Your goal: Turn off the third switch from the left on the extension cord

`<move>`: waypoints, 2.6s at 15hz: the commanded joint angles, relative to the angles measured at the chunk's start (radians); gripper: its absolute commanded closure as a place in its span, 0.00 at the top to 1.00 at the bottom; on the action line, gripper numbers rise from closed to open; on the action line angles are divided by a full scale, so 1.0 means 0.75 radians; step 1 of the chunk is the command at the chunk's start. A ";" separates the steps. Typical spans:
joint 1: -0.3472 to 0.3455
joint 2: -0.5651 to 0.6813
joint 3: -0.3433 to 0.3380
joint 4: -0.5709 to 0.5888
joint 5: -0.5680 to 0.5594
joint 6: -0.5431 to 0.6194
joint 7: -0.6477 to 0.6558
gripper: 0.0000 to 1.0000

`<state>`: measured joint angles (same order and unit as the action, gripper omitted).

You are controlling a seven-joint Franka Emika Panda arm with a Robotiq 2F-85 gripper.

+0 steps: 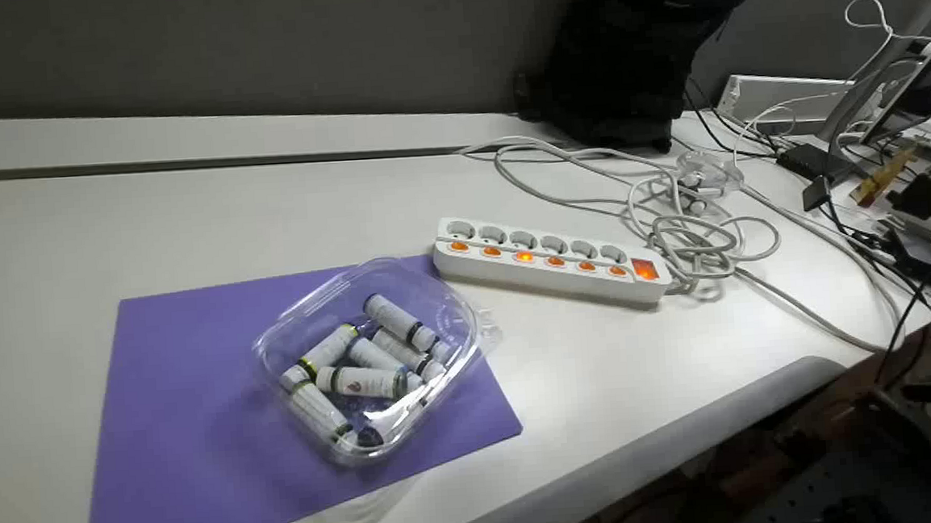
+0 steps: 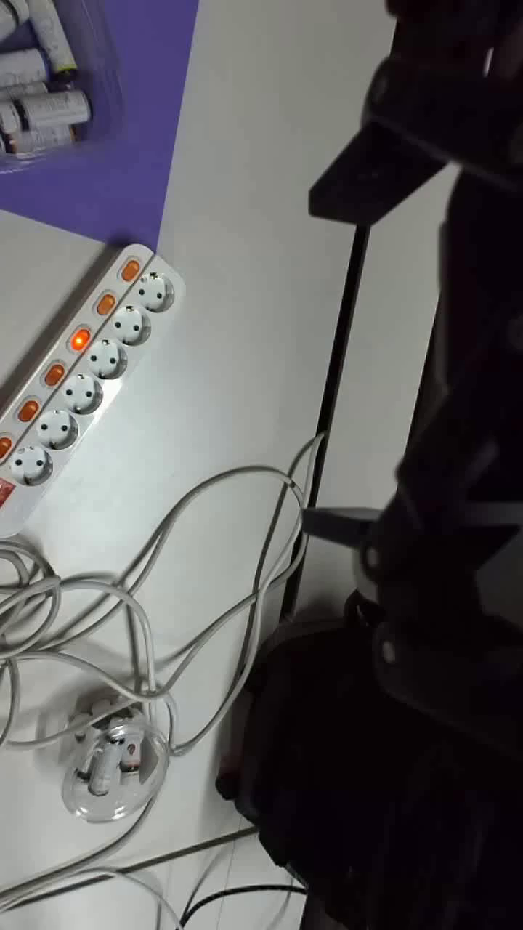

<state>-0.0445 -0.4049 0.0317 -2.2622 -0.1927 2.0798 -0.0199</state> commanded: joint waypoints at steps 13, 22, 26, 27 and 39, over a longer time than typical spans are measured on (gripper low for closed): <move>0.012 0.001 -0.010 0.003 -0.005 0.001 0.004 1.00; -0.040 0.137 0.001 -0.199 -0.104 0.352 0.162 1.00; -0.069 0.229 -0.006 -0.306 -0.141 0.520 0.222 1.00; -0.076 0.250 -0.010 -0.328 -0.140 0.548 0.236 0.75; -0.131 0.500 -0.091 -0.445 -0.183 0.742 0.409 0.01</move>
<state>-0.1468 -0.0726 -0.0204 -2.6003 -0.3102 2.6112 0.2285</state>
